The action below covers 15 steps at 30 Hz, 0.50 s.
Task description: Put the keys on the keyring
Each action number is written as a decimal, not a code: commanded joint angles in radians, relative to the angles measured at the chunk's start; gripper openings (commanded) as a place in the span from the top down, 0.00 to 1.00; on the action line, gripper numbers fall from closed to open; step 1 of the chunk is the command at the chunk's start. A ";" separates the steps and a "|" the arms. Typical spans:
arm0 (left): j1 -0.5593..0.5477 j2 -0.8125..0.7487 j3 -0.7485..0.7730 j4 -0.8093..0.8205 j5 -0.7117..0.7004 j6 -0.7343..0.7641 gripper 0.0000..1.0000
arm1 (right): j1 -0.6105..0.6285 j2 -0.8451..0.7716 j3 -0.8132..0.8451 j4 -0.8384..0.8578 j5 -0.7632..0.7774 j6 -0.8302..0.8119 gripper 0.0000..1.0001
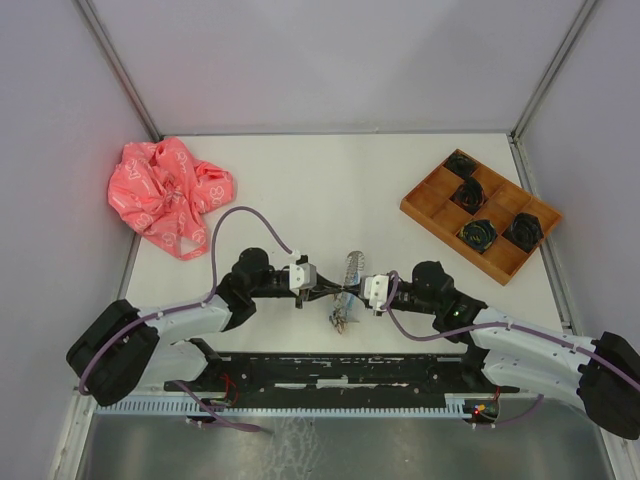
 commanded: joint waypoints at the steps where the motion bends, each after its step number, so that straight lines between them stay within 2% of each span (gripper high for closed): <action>1: -0.004 -0.047 0.043 -0.058 -0.022 0.051 0.97 | 0.000 -0.033 0.037 0.077 0.008 0.007 0.99; 4: -0.007 -0.089 0.073 -0.168 -0.059 0.076 0.97 | 0.000 -0.054 0.051 0.010 0.040 0.000 0.92; 8: -0.030 -0.132 0.126 -0.319 -0.138 0.112 0.97 | 0.000 -0.095 0.140 -0.241 0.047 -0.063 0.73; 12: -0.069 -0.137 0.195 -0.465 -0.217 0.151 0.97 | -0.002 -0.086 0.250 -0.478 0.027 -0.143 0.62; 15: -0.105 -0.134 0.252 -0.568 -0.291 0.179 0.97 | -0.002 -0.071 0.301 -0.562 0.018 -0.170 0.61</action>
